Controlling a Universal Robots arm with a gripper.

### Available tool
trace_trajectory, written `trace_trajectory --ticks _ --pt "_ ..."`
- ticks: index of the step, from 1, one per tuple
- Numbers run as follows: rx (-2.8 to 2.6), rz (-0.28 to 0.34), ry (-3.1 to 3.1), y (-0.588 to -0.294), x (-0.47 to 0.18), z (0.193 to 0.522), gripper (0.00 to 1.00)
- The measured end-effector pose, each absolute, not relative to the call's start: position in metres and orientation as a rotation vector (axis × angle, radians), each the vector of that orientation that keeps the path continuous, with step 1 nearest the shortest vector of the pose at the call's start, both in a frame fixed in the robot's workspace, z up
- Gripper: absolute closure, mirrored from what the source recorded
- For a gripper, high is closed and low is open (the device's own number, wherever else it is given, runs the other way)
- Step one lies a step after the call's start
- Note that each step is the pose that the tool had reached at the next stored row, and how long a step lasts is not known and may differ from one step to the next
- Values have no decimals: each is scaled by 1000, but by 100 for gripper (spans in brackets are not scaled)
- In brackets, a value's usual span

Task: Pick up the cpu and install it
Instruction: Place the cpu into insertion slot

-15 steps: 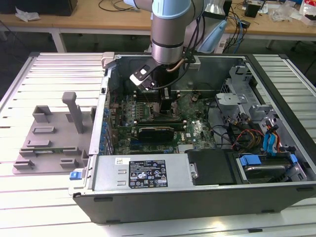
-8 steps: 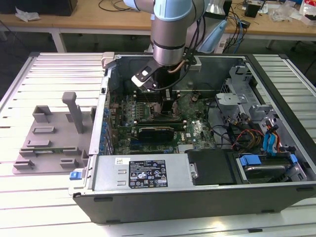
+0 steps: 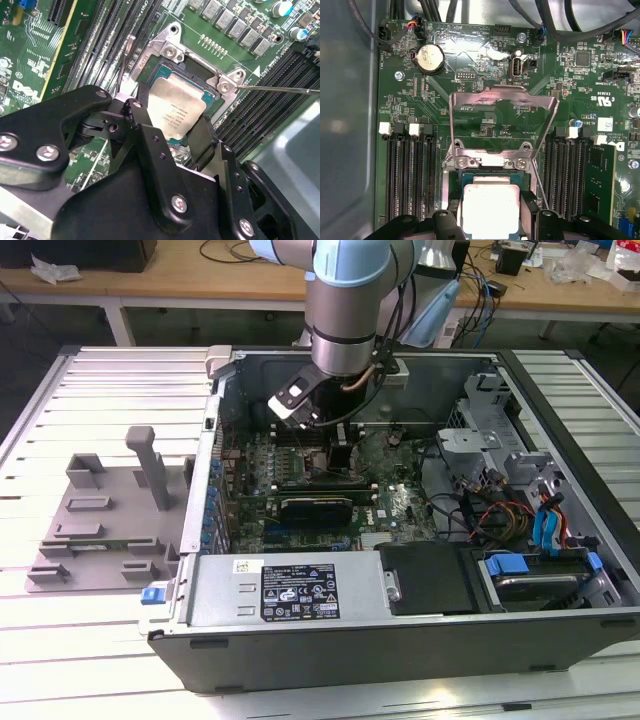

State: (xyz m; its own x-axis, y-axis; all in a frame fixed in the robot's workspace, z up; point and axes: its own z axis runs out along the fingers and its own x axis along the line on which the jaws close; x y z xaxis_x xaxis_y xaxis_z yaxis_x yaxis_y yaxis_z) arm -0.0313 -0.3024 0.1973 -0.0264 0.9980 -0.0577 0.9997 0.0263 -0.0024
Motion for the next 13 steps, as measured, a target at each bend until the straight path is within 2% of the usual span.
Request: trace_trajectory --ticks 6,8,9,13 --pt "2164 -64 2222 -302 -31 196 45" --pt "2164 -62 2222 -302 -31 196 44" --pt "2164 -63 2222 -302 -31 196 38" --pt "2164 -64 2222 -301 -31 196 38"
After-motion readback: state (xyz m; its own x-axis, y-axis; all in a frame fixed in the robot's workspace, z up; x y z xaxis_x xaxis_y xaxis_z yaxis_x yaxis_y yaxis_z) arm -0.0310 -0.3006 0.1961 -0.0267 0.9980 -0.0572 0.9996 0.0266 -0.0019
